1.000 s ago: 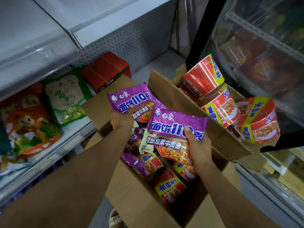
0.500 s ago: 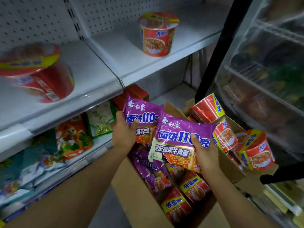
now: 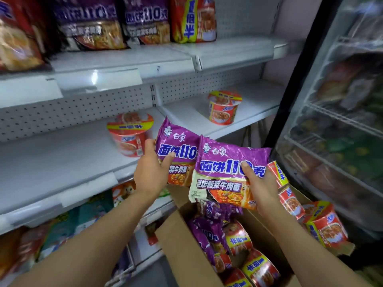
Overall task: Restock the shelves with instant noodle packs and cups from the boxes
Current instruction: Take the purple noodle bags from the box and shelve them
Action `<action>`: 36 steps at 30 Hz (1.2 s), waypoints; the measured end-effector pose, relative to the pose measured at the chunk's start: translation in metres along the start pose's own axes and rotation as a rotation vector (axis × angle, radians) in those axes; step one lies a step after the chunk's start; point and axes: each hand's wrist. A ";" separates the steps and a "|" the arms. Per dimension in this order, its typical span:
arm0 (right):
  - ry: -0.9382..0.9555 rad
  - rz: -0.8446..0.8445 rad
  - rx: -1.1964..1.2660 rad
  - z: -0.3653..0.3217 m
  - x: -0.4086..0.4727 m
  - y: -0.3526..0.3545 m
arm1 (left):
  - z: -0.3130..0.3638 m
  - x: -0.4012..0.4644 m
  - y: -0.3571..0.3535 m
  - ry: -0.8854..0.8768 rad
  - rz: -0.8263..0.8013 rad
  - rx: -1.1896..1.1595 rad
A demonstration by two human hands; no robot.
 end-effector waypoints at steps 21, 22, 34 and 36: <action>0.355 -0.168 0.080 -0.152 -0.069 -0.117 | 0.007 -0.003 0.232 -0.132 0.370 -0.185; 0.364 -0.181 0.090 -0.158 -0.069 -0.123 | 0.007 -0.001 0.239 -0.138 0.386 -0.192; 0.478 -0.319 0.082 -0.221 -0.002 -0.252 | 0.010 0.064 0.318 -0.047 0.660 -0.291; 0.493 -0.350 0.081 -0.227 0.015 -0.279 | 0.009 0.077 0.324 -0.027 0.694 -0.316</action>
Point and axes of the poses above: each hand's wrist, its own x-axis towards the middle knuckle, its own y-axis out of the back of the hand, z = x × y, and after that the axes turned 13 degrees about x, right-handed
